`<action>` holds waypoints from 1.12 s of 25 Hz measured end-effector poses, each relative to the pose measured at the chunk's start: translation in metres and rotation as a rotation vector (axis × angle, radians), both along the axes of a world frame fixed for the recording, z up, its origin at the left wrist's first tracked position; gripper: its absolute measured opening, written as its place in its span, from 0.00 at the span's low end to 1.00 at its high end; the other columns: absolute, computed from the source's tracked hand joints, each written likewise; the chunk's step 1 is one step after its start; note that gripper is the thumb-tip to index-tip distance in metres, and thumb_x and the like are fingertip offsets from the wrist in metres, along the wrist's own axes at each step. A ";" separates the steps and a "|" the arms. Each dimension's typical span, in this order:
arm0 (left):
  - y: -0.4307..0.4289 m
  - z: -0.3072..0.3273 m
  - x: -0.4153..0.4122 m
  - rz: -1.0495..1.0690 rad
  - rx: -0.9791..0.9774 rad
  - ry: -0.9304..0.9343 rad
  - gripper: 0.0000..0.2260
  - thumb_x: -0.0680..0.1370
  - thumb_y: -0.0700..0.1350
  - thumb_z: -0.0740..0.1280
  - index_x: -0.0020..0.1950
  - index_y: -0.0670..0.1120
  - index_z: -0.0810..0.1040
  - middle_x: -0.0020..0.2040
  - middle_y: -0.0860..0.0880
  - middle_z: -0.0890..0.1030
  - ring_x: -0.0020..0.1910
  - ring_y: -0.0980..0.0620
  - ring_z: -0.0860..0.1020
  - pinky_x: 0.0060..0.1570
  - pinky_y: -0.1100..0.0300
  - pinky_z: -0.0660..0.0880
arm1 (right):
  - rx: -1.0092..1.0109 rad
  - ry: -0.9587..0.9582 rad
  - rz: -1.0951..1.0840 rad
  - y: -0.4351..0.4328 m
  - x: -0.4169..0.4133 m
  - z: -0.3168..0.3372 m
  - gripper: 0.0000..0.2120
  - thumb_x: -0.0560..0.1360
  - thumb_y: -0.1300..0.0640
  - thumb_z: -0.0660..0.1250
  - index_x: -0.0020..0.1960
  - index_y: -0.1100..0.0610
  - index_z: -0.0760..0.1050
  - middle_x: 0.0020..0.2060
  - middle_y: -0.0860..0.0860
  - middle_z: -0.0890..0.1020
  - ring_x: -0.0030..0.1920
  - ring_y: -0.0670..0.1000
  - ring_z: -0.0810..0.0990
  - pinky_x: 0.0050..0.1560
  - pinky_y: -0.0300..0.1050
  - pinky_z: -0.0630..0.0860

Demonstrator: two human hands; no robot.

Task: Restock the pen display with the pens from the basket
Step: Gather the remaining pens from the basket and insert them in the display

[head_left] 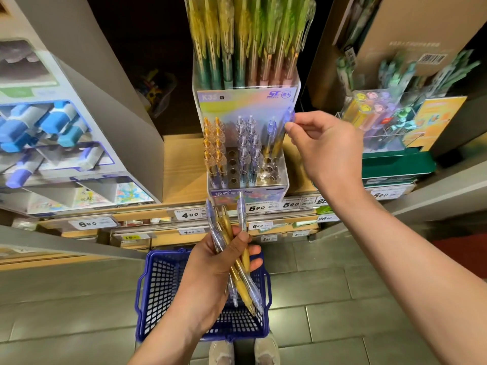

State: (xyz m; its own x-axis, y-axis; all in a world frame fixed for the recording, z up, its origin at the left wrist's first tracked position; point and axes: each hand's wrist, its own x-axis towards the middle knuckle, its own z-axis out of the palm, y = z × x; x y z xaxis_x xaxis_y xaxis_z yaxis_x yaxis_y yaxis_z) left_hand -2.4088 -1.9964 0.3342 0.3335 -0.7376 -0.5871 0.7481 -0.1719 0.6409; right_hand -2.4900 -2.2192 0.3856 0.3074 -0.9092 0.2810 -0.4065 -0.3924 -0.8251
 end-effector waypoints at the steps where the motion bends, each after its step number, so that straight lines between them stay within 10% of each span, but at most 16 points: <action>1: 0.000 0.001 0.000 0.000 -0.001 -0.008 0.11 0.72 0.42 0.73 0.52 0.41 0.83 0.45 0.41 0.84 0.45 0.43 0.85 0.43 0.51 0.84 | -0.038 0.048 -0.006 0.000 -0.001 -0.002 0.05 0.77 0.54 0.72 0.51 0.53 0.85 0.41 0.40 0.84 0.44 0.39 0.84 0.51 0.41 0.82; 11: -0.007 0.006 -0.003 0.000 0.014 -0.067 0.06 0.72 0.43 0.73 0.47 0.46 0.87 0.46 0.41 0.86 0.46 0.45 0.86 0.43 0.53 0.83 | -0.145 0.463 0.133 -0.001 -0.007 -0.012 0.07 0.80 0.52 0.69 0.49 0.52 0.85 0.38 0.48 0.86 0.38 0.47 0.84 0.44 0.44 0.81; 15: -0.008 0.007 -0.003 -0.002 0.004 -0.072 0.07 0.73 0.44 0.73 0.49 0.45 0.87 0.48 0.41 0.86 0.47 0.45 0.86 0.44 0.53 0.83 | -0.051 0.315 0.074 0.028 -0.023 -0.015 0.06 0.79 0.51 0.70 0.46 0.51 0.83 0.36 0.45 0.84 0.36 0.43 0.82 0.38 0.25 0.72; 23: -0.008 0.012 -0.001 -0.030 0.000 -0.124 0.11 0.71 0.48 0.74 0.51 0.46 0.88 0.51 0.39 0.86 0.46 0.46 0.86 0.41 0.56 0.83 | 0.792 0.112 0.461 0.082 -0.026 -0.017 0.12 0.77 0.51 0.71 0.60 0.49 0.83 0.49 0.46 0.87 0.49 0.42 0.84 0.57 0.42 0.79; 28: -0.009 0.013 0.002 -0.009 0.005 -0.103 0.10 0.74 0.47 0.71 0.52 0.43 0.87 0.50 0.38 0.86 0.45 0.46 0.86 0.41 0.55 0.83 | 1.084 -0.304 0.339 0.082 -0.025 -0.019 0.11 0.68 0.58 0.74 0.51 0.55 0.85 0.44 0.55 0.87 0.44 0.49 0.85 0.46 0.38 0.81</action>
State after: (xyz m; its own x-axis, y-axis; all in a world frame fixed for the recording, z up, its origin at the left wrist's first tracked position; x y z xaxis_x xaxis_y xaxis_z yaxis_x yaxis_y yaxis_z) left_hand -2.4065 -2.0049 0.3471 0.3859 -0.7378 -0.5538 0.6767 -0.1817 0.7135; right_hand -2.5149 -2.1370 0.3664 0.6335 -0.6024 -0.4855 -0.1447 0.5242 -0.8392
